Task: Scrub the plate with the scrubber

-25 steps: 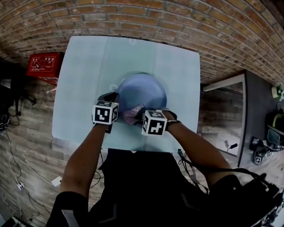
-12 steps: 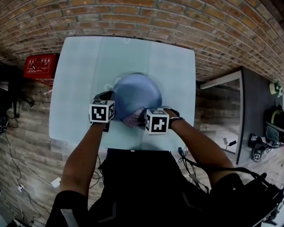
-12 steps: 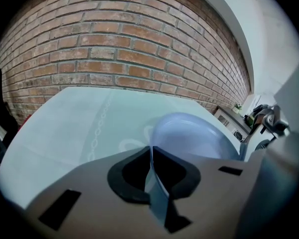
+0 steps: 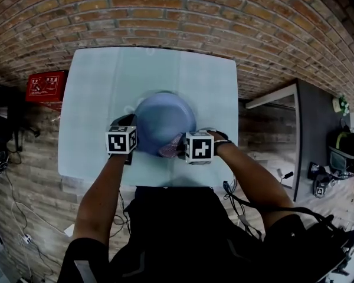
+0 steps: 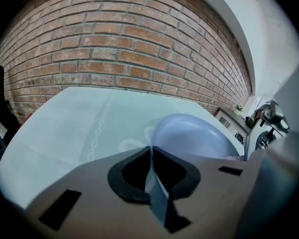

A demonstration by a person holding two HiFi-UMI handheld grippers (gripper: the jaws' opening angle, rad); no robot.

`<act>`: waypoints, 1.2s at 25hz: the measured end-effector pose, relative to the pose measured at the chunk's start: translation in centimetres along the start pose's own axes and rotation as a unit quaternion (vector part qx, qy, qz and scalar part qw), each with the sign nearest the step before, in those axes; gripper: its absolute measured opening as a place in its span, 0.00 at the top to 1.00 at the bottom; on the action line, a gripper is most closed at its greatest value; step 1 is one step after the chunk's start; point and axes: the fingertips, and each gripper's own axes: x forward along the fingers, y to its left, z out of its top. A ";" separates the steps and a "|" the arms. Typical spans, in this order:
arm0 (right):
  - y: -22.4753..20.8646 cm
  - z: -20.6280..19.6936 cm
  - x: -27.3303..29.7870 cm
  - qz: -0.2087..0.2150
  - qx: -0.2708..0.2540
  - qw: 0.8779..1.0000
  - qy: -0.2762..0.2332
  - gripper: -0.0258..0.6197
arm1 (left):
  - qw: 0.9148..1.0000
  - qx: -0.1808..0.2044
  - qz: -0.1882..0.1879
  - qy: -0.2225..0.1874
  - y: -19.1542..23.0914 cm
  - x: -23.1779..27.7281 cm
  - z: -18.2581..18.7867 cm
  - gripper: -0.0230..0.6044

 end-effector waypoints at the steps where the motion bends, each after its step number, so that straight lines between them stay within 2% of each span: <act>1: 0.0 -0.3 -0.2 0.001 0.003 1.000 0.001 0.85 | 1.000 -0.001 0.001 -0.001 0.0 0.0 0.0 0.92; 10: -1.0 -2.2 -1.8 -0.028 0.016 0.999 0.005 0.85 | 1.000 -0.002 0.005 0.000 0.1 0.0 -0.1 0.92; 16: -1.4 -1.6 -2.4 -0.053 0.032 0.998 -0.030 0.85 | 1.000 -0.002 0.005 -0.014 -0.1 -0.2 -0.1 0.92; 19: -1.7 0.1 -3.5 -0.061 0.045 0.994 -0.073 0.85 | 1.000 -0.007 -0.003 -0.010 -0.3 -0.4 -0.3 0.92; 22: -3.2 2.7 -5.1 -0.087 0.064 0.985 -0.135 0.86 | 1.000 -0.009 -0.021 -0.010 -0.4 -0.7 -0.5 0.92; 28: -7.3 7.1 -6.6 -0.125 0.121 0.956 -0.236 0.86 | 0.999 -0.008 -0.038 -0.008 -0.4 -1.0 -0.8 0.90; 30: -8.5 8.2 -6.8 -0.137 0.145 0.944 -0.263 0.86 | 0.999 -0.019 -0.041 -0.007 -0.5 -1.0 -1.0 0.91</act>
